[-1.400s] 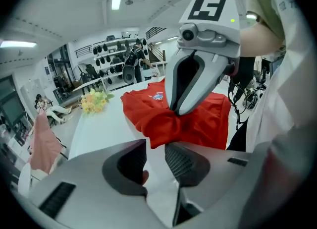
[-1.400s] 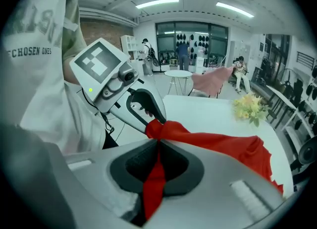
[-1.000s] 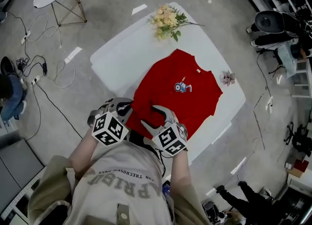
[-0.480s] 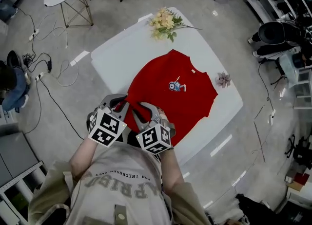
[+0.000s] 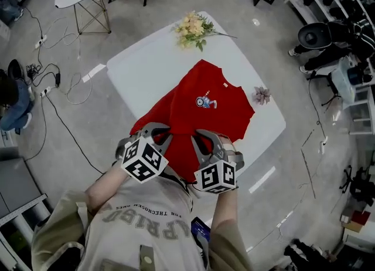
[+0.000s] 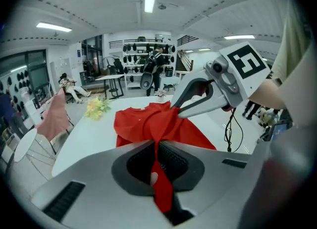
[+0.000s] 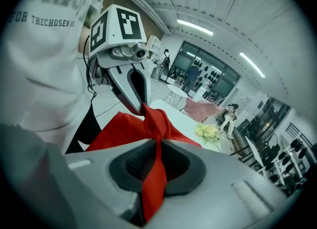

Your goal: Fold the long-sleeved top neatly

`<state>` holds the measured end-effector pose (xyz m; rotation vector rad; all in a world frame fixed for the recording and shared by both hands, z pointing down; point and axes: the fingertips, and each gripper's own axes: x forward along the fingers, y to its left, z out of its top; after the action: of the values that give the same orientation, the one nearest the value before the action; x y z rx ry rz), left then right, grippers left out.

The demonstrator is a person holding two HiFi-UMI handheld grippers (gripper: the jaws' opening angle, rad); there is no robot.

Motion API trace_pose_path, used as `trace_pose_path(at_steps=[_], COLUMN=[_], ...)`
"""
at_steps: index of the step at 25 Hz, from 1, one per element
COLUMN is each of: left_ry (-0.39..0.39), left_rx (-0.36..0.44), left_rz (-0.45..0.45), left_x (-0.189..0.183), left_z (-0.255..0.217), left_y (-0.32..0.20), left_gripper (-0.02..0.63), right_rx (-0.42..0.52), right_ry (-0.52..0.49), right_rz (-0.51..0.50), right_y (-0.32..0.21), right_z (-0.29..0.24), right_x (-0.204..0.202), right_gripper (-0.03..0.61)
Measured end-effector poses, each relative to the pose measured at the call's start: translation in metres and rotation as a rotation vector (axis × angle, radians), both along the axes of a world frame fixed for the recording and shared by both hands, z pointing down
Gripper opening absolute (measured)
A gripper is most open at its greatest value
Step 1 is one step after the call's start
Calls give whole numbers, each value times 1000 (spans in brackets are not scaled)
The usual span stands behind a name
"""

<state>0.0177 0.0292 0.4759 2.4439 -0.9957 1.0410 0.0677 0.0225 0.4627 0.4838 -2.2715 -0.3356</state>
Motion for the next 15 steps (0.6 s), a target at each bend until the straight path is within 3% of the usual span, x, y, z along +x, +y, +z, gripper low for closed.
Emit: trace_pose_path(at_steps=[3,8,15], left_ry=[-80,-173,-270], left_rx=[36,51,-39], left_rz=[148,325,487], left_x=[36,78,93], left_z=[11,41,104], left_y=[15,30,59], left_gripper=[23,23,36], right_rx=[-46,-240,-386], right_ry=[-5,-126,-35], right_rz=[79,264,370], right_y=[12,38,68], right_z=[9,53,131], right_x=[35,74,93], right_gripper=[32,32,34])
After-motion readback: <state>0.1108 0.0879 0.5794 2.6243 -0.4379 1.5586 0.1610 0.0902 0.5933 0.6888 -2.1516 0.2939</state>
